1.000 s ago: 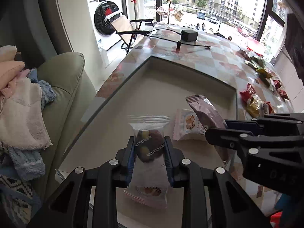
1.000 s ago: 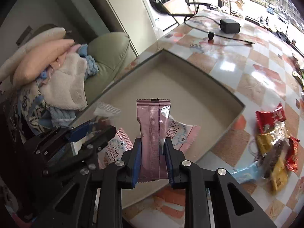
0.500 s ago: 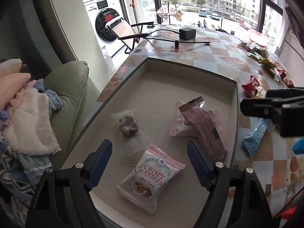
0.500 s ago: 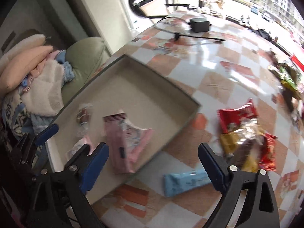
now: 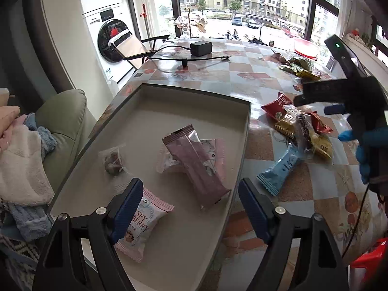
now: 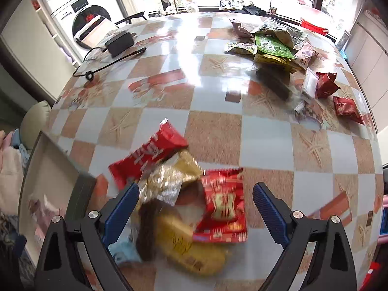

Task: Organize snacks
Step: 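Reach the right tool over the red snack bags while the left moves to the light-blue packet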

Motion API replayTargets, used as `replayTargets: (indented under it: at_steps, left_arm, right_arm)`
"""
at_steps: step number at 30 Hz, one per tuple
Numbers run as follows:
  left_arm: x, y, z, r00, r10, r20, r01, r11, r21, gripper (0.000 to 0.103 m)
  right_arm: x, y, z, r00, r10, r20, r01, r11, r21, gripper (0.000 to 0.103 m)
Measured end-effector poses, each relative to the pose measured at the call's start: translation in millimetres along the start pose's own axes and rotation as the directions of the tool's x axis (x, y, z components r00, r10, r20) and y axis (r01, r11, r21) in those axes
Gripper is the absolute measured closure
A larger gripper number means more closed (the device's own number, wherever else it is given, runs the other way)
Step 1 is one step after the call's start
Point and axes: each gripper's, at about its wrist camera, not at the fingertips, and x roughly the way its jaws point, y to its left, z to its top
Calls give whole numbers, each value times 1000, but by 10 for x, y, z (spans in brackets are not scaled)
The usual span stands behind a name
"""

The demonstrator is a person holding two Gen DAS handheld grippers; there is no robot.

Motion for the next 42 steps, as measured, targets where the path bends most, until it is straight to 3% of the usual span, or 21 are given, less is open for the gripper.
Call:
replayTargets:
  at_steps: [6,10,13,22,28,34,40,42]
  left_arm:
    - [19,-147,-37,1000,-9,-22,10,999,33,19]
    - [36,-234,-30,999,-13,-33,14,999,50,19]
    - [46,-309,-9,999,-24,-33,26,998,61,19]
    - [71,-770,3,996,-74,-51,80,987,140,19]
    - [217,-1064,122,991,-109,-78,119,983,141,19]
    - [351,-1352,284,997,-77,-4,75,954,291,19]
    - [713,-1341,272,976,-153,-152,192,939,286,19]
    - [713,-1303,208,977,-156,-145,189,949,253,18]
  right_arm:
    - [330,82,307,1000,-1,6,1,1000,28,7]
    - [538,176,326,997,-74,-10,73,996,-41,3]
    - [511,114,162,994,-109,20,111,989,-96,1]
    - [125,-362,-544,993,-101,62,107,988,-115,1]
    - [-106,-640,-990,995,-83,62,90,990,-107,1]
    - [-349,-1024,-1287,993,-21,114,24,1000,-19,1]
    - [-460,-1305,-1458,984,-38,176,33,999,33,1]
    - [-496,-1392,-1494,979,-19,203,7,998,58,1]
